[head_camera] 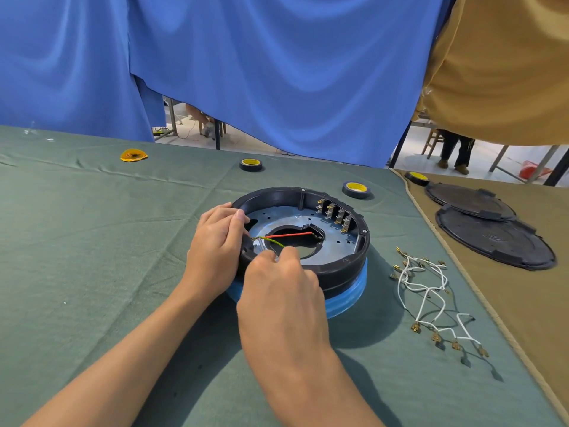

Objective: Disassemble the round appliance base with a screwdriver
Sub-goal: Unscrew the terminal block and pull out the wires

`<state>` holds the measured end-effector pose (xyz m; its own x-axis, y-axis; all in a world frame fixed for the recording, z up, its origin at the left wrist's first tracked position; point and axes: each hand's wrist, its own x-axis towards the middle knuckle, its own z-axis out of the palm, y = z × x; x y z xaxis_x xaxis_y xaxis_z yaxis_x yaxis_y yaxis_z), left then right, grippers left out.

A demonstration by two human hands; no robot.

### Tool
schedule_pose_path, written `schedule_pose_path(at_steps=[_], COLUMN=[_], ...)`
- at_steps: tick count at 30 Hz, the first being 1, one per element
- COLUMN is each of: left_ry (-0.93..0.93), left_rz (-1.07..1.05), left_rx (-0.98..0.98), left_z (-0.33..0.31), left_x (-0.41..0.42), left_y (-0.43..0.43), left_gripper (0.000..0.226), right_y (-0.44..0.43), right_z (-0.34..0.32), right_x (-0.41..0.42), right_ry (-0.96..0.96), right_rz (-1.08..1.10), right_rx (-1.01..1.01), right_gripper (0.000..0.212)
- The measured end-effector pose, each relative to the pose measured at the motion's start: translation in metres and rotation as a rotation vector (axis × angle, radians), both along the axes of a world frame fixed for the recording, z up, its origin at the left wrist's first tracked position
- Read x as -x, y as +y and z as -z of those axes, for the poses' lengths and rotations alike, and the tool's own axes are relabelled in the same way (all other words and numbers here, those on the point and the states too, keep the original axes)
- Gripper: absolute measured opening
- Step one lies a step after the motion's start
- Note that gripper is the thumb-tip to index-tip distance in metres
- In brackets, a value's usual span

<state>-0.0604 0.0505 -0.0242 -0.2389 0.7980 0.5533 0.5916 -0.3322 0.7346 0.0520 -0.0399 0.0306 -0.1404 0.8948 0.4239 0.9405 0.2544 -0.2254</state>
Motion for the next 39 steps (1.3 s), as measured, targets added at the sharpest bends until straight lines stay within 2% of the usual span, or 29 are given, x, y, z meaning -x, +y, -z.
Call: schedule_pose_path(at_steps=[3, 6, 15, 24, 31, 35, 39], left_ry=[0.004, 0.017, 0.015, -0.005, -0.009, 0.0, 0.003], left_rz=[-0.003, -0.017, -0.016, -0.011, -0.011, -0.014, -0.016], left_rx=[-0.017, -0.021, -0.031, -0.01, 0.005, 0.011, 0.029], left_z=[0.001, 0.001, 0.0, -0.002, 0.0, 0.001, -0.002], left_x=[0.0, 0.001, 0.0, -0.001, 0.0, 0.0, -0.002], left_y=[0.0, 0.001, -0.001, -0.002, -0.001, 0.0, 0.0], left_gripper=[0.047, 0.046, 0.048, 0.048, 0.045, 0.045, 0.044], right_y=[0.003, 0.006, 0.021, 0.016, 0.015, 0.007, -0.003], right_z=[0.003, 0.009, -0.002, 0.003, -0.003, -0.002, -0.004], right_x=[-0.013, -0.025, -0.037, -0.035, -0.035, -0.023, -0.006], right_ry=[0.018, 0.088, 0.103, 0.119, 0.078, -0.002, 0.016], right_rz=[-0.091, -0.22, -0.332, -0.33, -0.31, -0.174, -0.05], right_rx=[0.027, -0.065, -0.057, -0.088, -0.03, -0.032, -0.033], right_gripper=[0.012, 0.014, 0.019, 0.016, 0.011, 0.013, 0.009])
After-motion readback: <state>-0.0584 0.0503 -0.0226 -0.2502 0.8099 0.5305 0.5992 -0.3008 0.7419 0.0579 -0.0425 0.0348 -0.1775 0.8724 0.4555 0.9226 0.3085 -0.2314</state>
